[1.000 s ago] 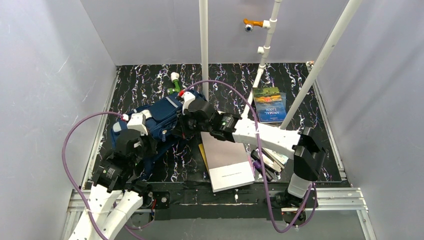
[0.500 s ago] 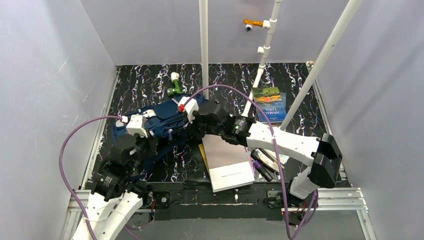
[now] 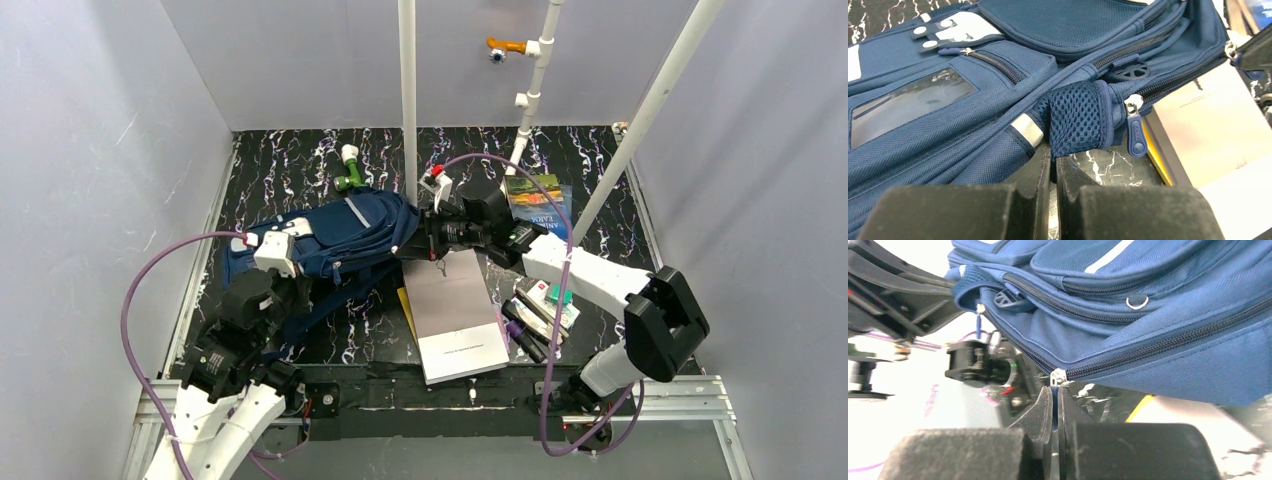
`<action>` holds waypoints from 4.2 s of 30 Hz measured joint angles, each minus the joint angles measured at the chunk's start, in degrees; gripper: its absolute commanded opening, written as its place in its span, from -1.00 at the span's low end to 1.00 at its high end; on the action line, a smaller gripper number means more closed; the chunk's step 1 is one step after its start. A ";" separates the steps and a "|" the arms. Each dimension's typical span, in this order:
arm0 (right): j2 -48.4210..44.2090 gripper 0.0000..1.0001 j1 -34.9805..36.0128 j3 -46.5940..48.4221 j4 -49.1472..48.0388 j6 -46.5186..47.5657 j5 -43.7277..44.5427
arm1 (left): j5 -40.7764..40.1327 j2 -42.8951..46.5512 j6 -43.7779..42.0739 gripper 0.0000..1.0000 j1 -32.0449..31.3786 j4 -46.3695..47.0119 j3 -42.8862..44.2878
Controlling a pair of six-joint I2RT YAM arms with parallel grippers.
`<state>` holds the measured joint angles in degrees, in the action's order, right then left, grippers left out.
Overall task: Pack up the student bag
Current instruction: Unzip the student bag at the center of the board.
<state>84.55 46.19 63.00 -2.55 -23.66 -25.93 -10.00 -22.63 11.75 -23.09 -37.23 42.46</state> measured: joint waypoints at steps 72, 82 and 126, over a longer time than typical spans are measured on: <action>3.89 -0.30 -18.08 -7.19 -13.46 -46.42 -18.86 | 37.07 -1.42 -25.18 -1.00 -1.40 8.44 -9.25; -1.97 -0.02 13.66 9.60 23.78 20.31 20.41 | 37.18 -1.90 -25.20 -1.00 -1.38 7.98 -9.25; 2.86 -0.97 4.96 6.34 19.32 42.01 -0.22 | 38.66 -3.17 -19.41 0.22 -1.25 5.66 -3.17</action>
<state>87.42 51.16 69.34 16.78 18.35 -26.15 28.67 -25.80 -7.66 -24.34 -31.57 39.29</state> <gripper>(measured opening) 0.089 0.595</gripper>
